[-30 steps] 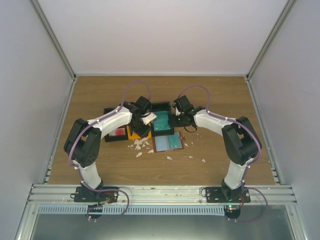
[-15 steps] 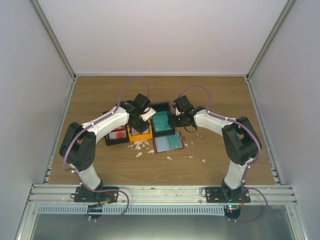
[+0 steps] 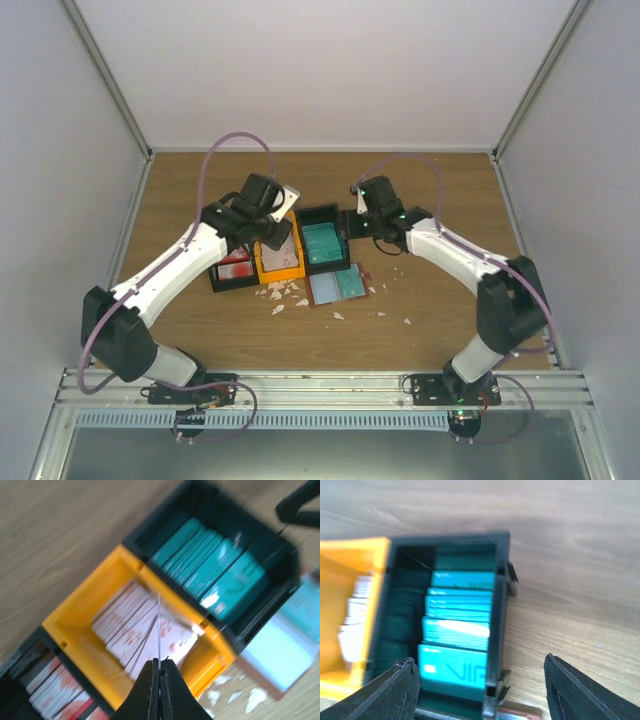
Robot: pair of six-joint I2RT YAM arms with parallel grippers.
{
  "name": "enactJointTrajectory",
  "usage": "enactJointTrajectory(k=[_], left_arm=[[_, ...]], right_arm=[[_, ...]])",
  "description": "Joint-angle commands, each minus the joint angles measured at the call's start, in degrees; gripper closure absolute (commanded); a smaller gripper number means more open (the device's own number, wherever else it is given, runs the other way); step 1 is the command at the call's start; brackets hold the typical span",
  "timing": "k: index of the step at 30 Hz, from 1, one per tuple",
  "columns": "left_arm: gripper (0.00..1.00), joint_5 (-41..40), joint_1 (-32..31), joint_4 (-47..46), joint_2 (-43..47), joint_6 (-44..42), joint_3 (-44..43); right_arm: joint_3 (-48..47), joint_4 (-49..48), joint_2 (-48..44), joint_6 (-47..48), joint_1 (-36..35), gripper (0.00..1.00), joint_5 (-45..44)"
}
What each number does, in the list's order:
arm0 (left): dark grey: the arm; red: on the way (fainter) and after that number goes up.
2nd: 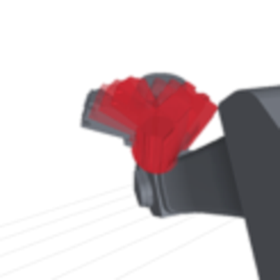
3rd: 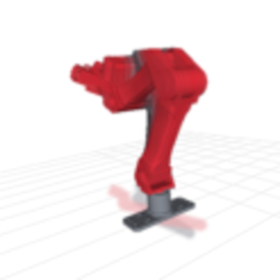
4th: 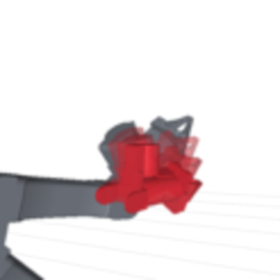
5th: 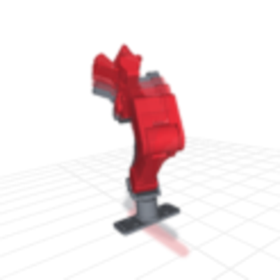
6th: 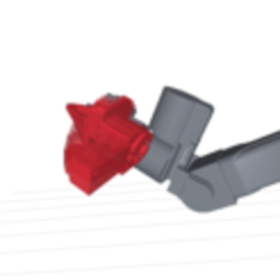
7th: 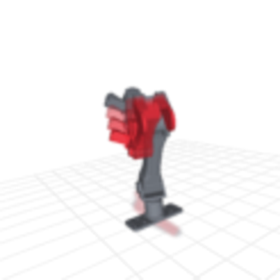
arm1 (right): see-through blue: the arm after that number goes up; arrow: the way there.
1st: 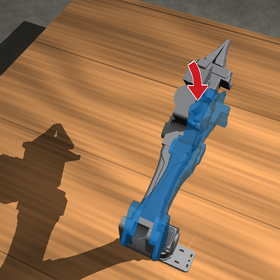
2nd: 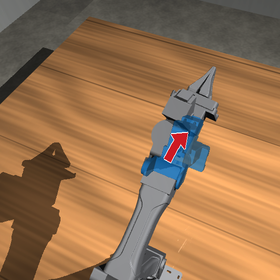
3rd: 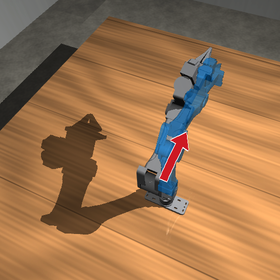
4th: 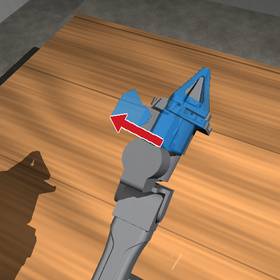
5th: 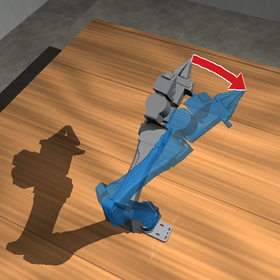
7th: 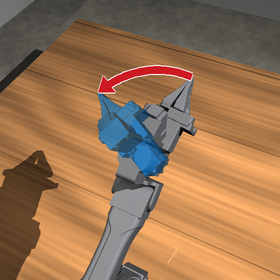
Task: Put the credit cards into the card holder
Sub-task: Pick up the credit card from the storage box.
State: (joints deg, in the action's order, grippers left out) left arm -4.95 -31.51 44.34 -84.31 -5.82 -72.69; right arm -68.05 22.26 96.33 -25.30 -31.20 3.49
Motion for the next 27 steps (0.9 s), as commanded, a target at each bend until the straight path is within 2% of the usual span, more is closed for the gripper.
enactJointTrajectory(k=[1,3,7,8,12,20,27], left_arm=[[1.0,10.89,1.17,-9.93,6.04,11.59,-2.07],[1.0,16.89,2.96,-14.01,7.51,18.85,-1.92],[1.0,30.08,6.6,-20.45,9.69,32.06,-1.43],[1.0,34.78,7.44,-22.17,10.11,34.47,-1.15],[1.0,44.54,9.1,-29.42,11.47,43.83,1.5],[1.0,59.14,11.61,-45.12,11.65,64.93,8.66],[1.0,62.43,11.57,-50.74,10.12,70.64,10.27]], right_arm=[[0.88,-5.27,-10.15,2.23,0.84,0.31,2.86],[3.15,-8.77,-14.3,2.25,2.31,0.3,8.42],[6.13,-14.61,-20.18,-1.29,6.6,0.28,26.78],[6.99,-16.57,-21.31,-2.81,7.15,0.27,30.41],[10.96,-26.17,-24.02,-12.37,7.46,0.27,42.8],[14.48,-33.8,-27.16,-23.7,7.34,0.32,48.08],[14.88,-34.0,-25.11,-26.79,6.93,0.43,50.26]])
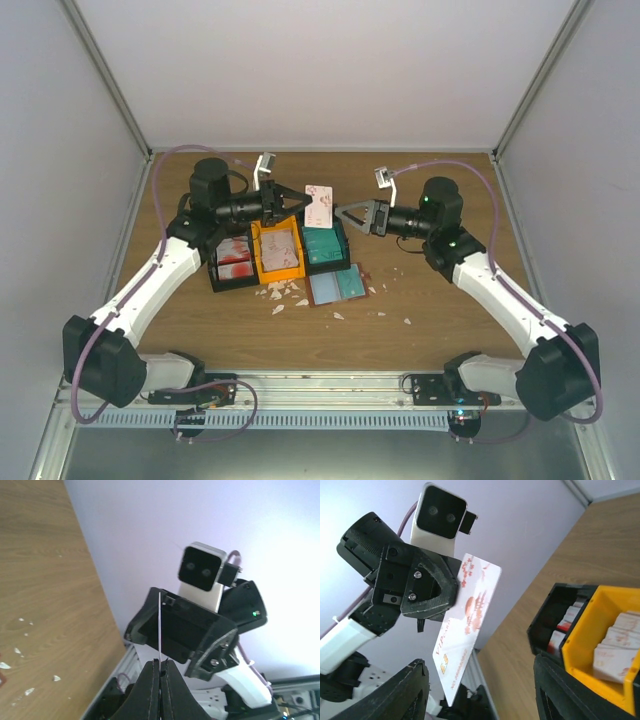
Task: Put the credit cards into the card holder
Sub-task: Pick up the credit card from the storage box.
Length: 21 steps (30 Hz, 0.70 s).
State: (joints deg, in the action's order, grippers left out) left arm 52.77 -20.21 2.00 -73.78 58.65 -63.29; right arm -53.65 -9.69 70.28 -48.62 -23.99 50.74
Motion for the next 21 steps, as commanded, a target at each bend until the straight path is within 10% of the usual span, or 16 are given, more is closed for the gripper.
enactJointTrajectory(k=[1,18,21], left_arm=[[1.0,5.05,0.28,-8.85,-0.59,6.36,0.96],[1.0,0.82,-1.78,-5.45,-0.4,-0.11,2.82],[1.0,0.98,-2.02,-5.53,-0.47,-0.58,3.18]], right_arm=[[0.44,-2.19,1.44,-3.68,-0.35,0.44,3.23],[1.22,-12.83,6.18,-8.66,-2.74,0.76,5.78],[2.47,-17.18,5.93,-11.02,-2.82,0.98,5.75]])
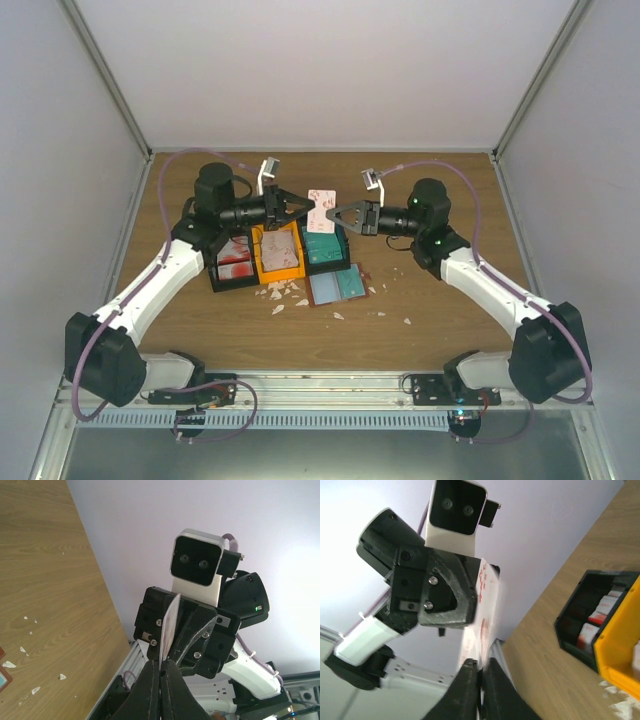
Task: Put the credit cards into the card holder
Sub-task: Pick up the credit card from the storage box.
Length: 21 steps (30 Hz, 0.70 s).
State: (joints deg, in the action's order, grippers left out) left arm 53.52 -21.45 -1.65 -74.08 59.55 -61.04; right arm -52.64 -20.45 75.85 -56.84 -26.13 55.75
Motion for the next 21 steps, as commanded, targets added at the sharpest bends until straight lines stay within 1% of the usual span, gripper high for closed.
enactJointTrajectory(k=[1,2,3,4,7,8,9,11,13,16,19,21], left_arm=[[1.0,0.34,-0.89,-1.68,-0.06,-1.84,0.79],[0.98,0.18,-1.12,-1.42,0.22,-2.34,0.56],[0.93,-0.33,-1.37,-0.67,0.58,-3.35,0.19],[0.87,-1.29,-1.48,0.77,0.97,-4.73,-0.39],[0.68,-5.77,-1.83,6.75,2.3,-9.31,-1.57],[0.6,-7.0,-1.93,7.87,2.85,-10.59,-1.37],[0.5,-8.41,-2.03,8.91,3.41,-12.16,-0.87],[0.39,-11.33,-2.11,10.73,4.63,-14.25,0.76],[0.32,-13.14,-2.26,10.93,6.17,-16.48,3.71],[0.26,-18.05,-3.83,11.54,8.72,-21.12,8.03],[0.25,-23.99,-7.17,12.97,9.65,-25.19,12.2],[0.26,-30.65,-10.77,14.63,9.41,-26.9,14.66]], right_arm=[[2.88,-9.36,-0.74,-4.53,-0.7,0.99,-0.36],[4.07,-11.67,-1.73,-5.61,-0.7,1.0,-1.37],[4.57,-12.66,-2.81,-5.83,-0.64,0.99,-2.0],[4.6,-11.62,-3.73,-4.83,-0.57,0.99,-2.77],[4.07,-5.11,-6.5,-0.01,-0.28,1.0,-4.92],[4.1,-2.6,-7.43,1.68,-0.21,1.0,-5.44],[4.05,0.16,-8.13,3.61,-0.09,0.99,-6.06],[4.21,6.61,-9.89,8.02,0.09,1.0,-8.14],[4.96,12.8,-11.36,12.09,0.33,0.99,-10.78],[6.28,23.73,-12.95,19.17,0.55,0.99,-16.27],[7.8,31.58,-13.76,23.8,0.56,0.99,-20.16],[8.98,35.33,-13.96,25.71,0.56,1.0,-22.02]])
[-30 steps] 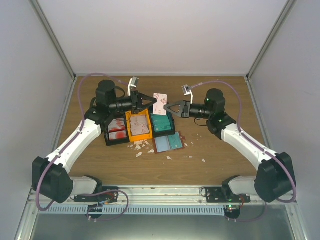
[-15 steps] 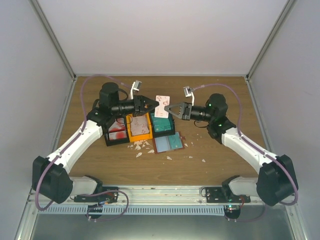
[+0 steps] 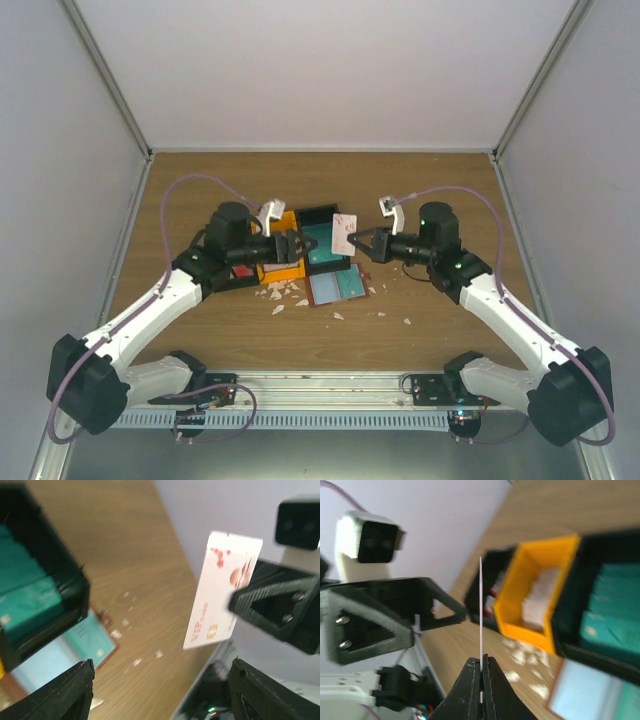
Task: Put the credit cards into the card holder
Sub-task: Pick up the credit card from the storage box, then adjust the storage box at the center of the board.
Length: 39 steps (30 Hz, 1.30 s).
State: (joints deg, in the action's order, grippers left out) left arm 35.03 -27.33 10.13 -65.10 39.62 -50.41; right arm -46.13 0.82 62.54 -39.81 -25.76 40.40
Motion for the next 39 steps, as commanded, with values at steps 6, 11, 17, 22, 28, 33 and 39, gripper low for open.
enactJointTrajectory(k=[6,11,17,22,28,33,39], left_arm=[[0.29,-26.59,-11.94,5.96,-3.74,-5.85,11.2],[0.28,-38.77,-14.04,10.03,-10.48,-3.46,10.87],[0.25,-48.31,-14.94,13.56,-19.49,-2.25,6.87],[0.27,-51.14,-14.94,12.58,-23.37,-3.72,3.28],[0.28,-55.39,-14.32,11.82,-27.15,-5.52,-1.14],[0.28,-55.2,-13.1,10.03,-30.02,-7.51,-4.29],[0.27,-50.28,-11.58,6.38,-31.98,-9.54,-6.24]], right_arm=[[4.74,20.52,-1.27,11.18,0.18,0.99,-10.97],[5.25,21.39,-0.6,11.6,0.18,1.0,-11.95],[5.17,22.08,0.12,10.86,0.18,1.0,-14.02],[6.0,21.63,0.59,10.59,0.18,1.0,-14.73],[8.08,19.65,2.16,10.72,0.18,1.0,-13.39],[9.05,16.6,5.41,11.4,0.23,0.99,-10.4],[8.83,11.77,11.44,12.15,0.38,1.0,-5.46]])
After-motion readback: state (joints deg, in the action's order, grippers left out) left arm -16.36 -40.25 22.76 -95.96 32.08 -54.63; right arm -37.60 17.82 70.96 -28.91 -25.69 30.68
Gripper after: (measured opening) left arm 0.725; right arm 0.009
